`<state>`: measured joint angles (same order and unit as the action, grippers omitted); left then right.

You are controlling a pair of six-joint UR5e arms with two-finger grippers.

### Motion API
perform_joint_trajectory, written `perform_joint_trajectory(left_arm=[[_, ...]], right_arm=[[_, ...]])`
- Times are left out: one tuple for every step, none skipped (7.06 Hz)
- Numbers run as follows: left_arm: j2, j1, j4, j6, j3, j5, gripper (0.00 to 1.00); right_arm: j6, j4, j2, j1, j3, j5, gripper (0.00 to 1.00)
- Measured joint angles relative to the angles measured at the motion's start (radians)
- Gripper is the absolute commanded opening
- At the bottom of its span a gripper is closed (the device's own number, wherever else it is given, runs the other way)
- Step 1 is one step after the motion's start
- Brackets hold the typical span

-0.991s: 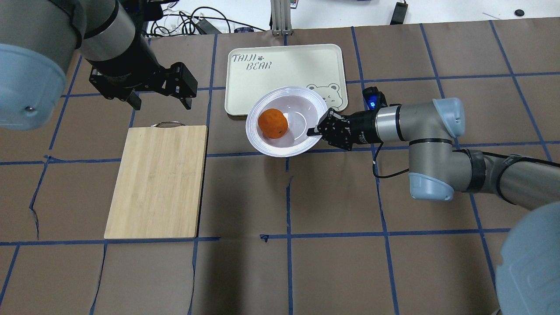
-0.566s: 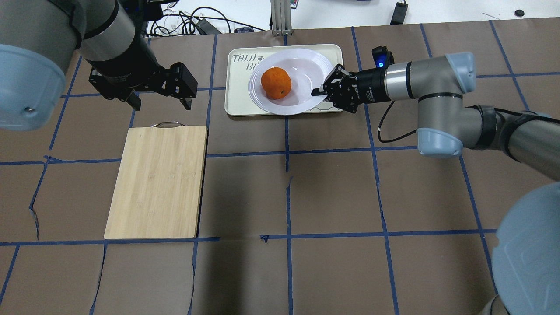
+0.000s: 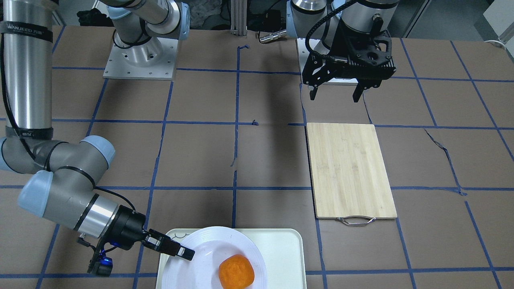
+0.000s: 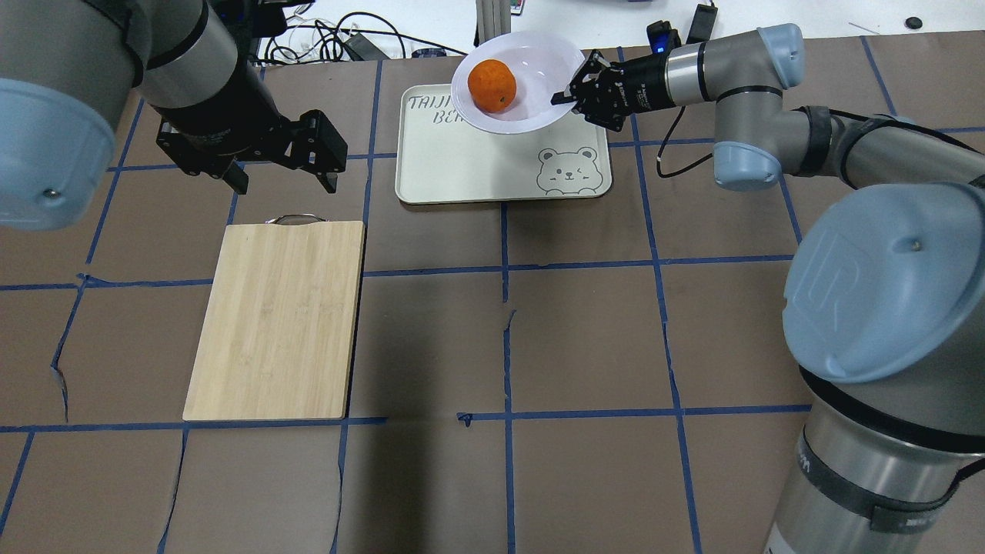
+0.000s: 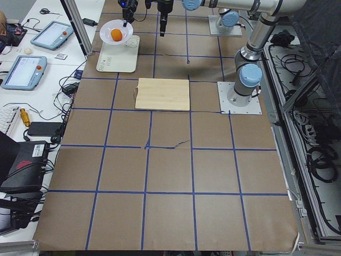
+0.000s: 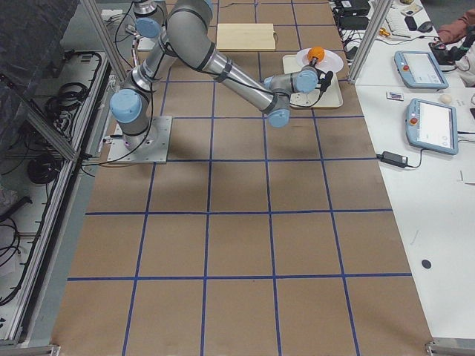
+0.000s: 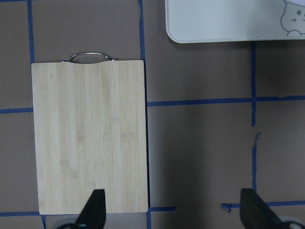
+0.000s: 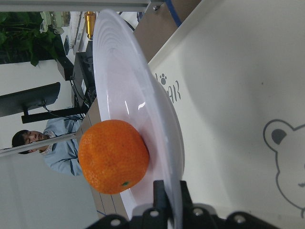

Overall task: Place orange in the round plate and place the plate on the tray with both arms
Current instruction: 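Lower the plate onto the bear tray with the right gripper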

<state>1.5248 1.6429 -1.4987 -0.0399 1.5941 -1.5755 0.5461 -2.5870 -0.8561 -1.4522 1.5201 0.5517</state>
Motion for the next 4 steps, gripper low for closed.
perform_joint_trajectory(left_arm=[[0.000,0.000,0.000,0.000,0.001,0.000,1.00],[-0.001,0.000,0.000,0.000,0.003,-0.001,1.00],[-0.001,0.000,0.000,0.000,0.003,-0.001,1.00],[-0.002,0.000,0.000,0.001,0.004,-0.001,1.00]], right_arm=[[0.000,0.000,0.026,-0.002,-0.014,0.003,0.09],[-0.001,0.000,0.038,-0.003,-0.018,0.004,0.09],[-0.001,-0.001,0.047,-0.006,-0.014,0.002,0.09],[-0.003,-0.002,0.055,-0.018,-0.009,0.001,0.10]])
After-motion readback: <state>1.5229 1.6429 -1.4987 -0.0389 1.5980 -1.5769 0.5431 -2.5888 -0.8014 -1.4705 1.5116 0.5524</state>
